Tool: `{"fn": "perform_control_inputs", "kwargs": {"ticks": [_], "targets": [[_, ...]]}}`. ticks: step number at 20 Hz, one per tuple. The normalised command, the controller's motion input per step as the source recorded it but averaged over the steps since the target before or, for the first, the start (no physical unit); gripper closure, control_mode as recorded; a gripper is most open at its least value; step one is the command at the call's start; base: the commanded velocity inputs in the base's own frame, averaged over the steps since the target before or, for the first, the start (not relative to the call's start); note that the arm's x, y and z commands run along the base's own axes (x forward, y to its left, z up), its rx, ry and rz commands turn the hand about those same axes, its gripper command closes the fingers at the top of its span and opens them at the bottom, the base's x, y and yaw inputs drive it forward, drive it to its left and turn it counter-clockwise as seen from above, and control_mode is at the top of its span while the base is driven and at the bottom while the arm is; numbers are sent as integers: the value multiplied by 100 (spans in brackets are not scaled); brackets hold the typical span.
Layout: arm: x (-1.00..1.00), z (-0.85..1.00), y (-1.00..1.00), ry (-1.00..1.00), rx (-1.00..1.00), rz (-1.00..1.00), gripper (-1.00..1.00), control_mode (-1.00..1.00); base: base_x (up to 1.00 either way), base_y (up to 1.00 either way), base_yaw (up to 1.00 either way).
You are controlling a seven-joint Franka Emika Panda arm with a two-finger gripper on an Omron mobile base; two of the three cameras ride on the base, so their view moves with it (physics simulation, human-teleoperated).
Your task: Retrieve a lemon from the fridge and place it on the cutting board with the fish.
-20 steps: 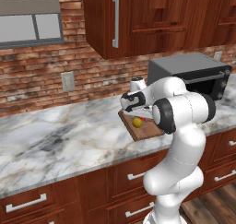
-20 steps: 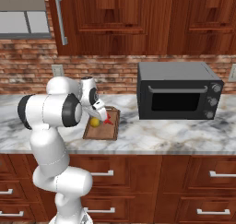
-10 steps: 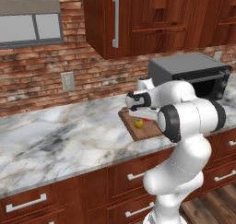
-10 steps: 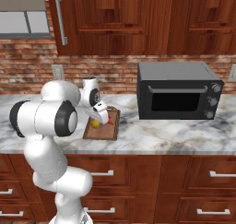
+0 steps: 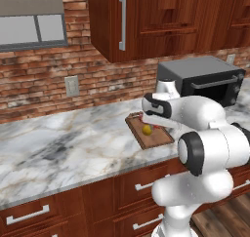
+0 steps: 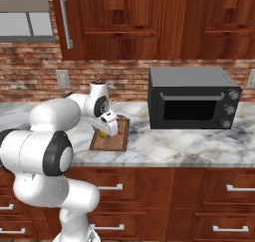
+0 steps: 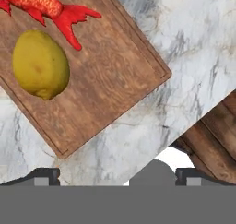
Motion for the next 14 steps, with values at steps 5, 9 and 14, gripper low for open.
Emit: {"fn": "perform_control_inputs", "kwargs": {"ticks": [5,9,14], "targets": [[-36,41,0,0,-1,26,-100,-100,0,0,0],[-16,16,0,0,-6,27,-100,-100,0,0,0],[-8,1,0,0,-3,30,-100,-100,0,0,0]]}}
